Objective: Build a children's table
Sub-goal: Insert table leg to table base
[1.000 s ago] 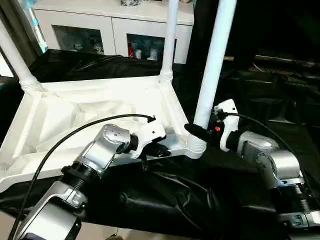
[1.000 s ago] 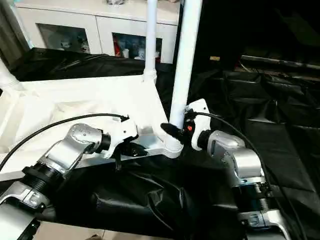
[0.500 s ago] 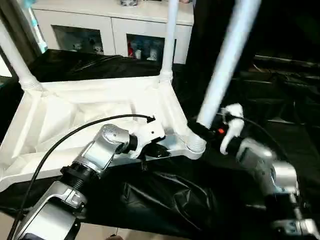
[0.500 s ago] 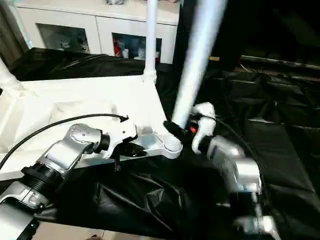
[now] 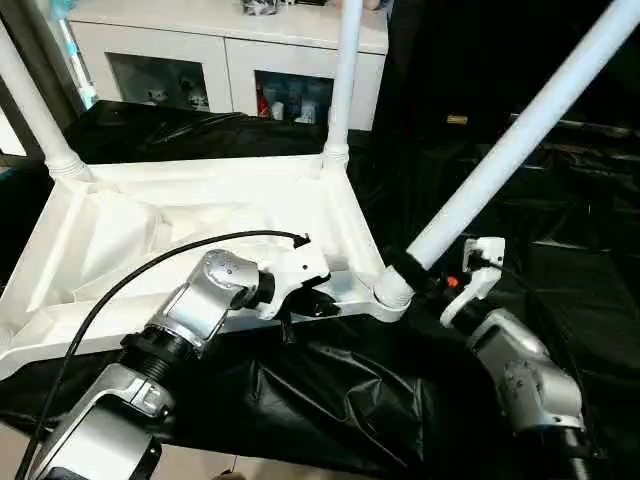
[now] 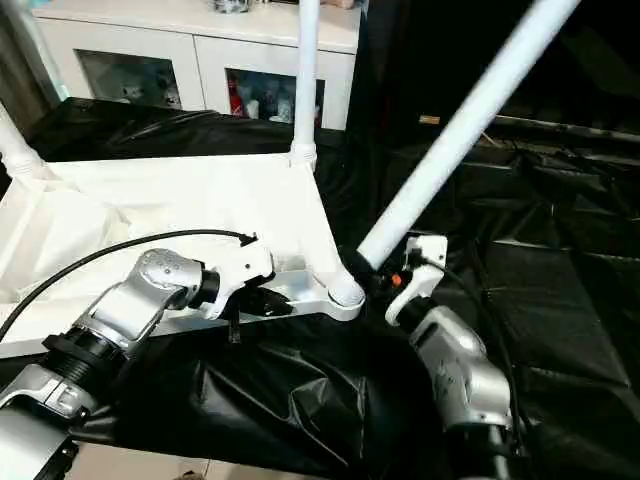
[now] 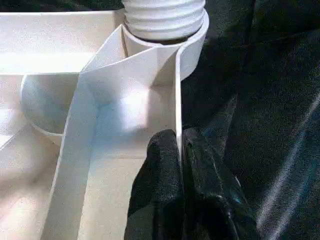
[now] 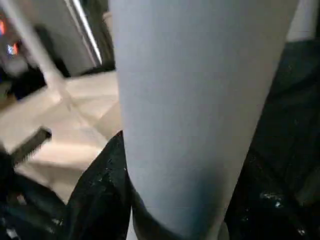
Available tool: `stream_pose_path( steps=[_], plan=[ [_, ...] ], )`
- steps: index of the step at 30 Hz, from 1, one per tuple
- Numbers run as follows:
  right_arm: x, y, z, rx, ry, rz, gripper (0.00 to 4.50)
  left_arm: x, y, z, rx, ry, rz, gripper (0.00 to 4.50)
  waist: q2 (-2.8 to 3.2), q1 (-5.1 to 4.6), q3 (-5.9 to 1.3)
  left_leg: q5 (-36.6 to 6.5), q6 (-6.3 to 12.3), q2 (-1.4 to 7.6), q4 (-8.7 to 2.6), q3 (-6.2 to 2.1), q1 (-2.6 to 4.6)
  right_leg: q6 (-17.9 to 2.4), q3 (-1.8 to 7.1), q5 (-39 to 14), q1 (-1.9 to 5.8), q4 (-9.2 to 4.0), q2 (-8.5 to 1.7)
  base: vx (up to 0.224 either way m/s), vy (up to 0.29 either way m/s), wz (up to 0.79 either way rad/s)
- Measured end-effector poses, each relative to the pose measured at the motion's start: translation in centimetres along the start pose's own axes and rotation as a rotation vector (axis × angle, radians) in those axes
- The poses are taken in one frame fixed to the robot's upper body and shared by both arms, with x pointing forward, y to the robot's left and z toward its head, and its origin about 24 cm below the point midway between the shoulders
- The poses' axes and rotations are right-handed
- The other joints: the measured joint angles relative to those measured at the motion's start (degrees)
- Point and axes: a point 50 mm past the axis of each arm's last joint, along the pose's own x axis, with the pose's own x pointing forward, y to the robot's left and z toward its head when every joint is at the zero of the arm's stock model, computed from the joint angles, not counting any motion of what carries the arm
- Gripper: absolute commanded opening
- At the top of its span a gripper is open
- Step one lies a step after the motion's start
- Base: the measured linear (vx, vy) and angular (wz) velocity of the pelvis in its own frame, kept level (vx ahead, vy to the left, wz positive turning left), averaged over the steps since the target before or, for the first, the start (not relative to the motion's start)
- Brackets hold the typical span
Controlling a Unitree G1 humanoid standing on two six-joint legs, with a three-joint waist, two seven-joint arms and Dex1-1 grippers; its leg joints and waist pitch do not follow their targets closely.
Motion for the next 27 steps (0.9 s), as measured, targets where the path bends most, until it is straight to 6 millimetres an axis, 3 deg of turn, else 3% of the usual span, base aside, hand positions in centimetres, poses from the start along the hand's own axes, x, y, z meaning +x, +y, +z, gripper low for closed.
stream_pose_path(
  steps=[12, 27],
  plan=[
    [0.5, 0.6, 0.4, -0.182, 0.04, 0.067, 1.91, 0.0, 0.1, -0.2, 0.001, 0.005, 0.006, 0.0, -0.1, -0.12, -0.06, 0.0, 0.0, -0.02, -0.06, -0.02, 0.33, 0.07, 0.01, -0.05, 0.18, -0.05, 0.0, 0.0, 0.0, 0.0],
    [0.2, 0.0, 1.5, -0.234, 0.215, 0.377, 1.91, -1.1, -0.4, -0.6, 0.049, 0.025, -0.093, 0.0, -0.46, -0.03, -0.27, -0.02, 0.0, 0.01, -0.69, 0.02, 0.29, -0.18, -0.03, -0.33, 0.24, -0.1, 0.03, 0.0, 0.0, 0.0]
  ],
)
